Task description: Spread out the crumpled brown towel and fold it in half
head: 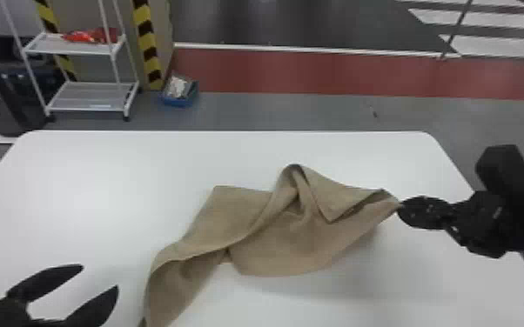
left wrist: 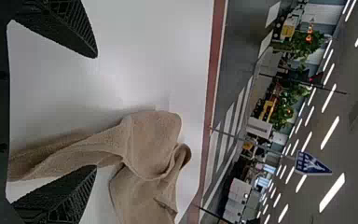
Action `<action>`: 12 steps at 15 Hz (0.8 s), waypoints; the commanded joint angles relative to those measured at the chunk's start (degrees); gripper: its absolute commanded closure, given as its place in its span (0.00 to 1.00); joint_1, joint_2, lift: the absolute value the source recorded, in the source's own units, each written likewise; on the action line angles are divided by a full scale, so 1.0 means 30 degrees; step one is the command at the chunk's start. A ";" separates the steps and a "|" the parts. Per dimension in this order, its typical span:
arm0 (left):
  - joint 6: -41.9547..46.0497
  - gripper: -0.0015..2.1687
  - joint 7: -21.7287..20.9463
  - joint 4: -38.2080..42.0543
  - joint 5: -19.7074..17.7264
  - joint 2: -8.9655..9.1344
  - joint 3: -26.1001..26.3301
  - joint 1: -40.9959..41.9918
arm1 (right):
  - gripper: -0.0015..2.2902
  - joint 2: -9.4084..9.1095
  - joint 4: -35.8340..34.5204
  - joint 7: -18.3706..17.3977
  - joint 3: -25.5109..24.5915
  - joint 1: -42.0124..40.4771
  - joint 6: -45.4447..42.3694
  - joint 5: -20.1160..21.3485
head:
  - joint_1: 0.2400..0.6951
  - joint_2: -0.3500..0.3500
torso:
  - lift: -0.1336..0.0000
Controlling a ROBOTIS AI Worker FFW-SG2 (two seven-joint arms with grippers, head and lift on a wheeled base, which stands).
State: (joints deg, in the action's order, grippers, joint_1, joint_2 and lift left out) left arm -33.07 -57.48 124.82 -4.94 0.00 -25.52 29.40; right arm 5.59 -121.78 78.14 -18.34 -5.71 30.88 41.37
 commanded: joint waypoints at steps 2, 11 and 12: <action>-0.0214 0.01 -0.0176 -0.0122 0.0825 0.0050 0.0802 0.0101 | 0.57 -0.0633 -0.2063 0.0063 0.0693 0.0439 0.3052 -0.1749 | 1.00 0.42 | 0.07; -0.0272 0.03 -0.0147 -0.0357 0.1440 0.0050 0.1476 0.0951 | 0.57 -0.1248 -0.4905 -0.1699 0.3652 0.2900 1.1548 -0.1222 | 1.00 0.51 | 0.07; -0.0272 0.03 -0.0147 -0.0357 0.1557 0.0050 0.1476 0.1038 | 0.57 -0.1248 -0.5022 -0.1699 0.3857 0.3017 1.1900 -0.1105 | 1.00 0.51 | 0.07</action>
State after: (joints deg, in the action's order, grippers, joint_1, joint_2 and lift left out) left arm -33.89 -57.92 123.74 -0.65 0.00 -21.09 32.19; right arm 1.85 -136.35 73.03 -7.50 2.87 65.38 37.60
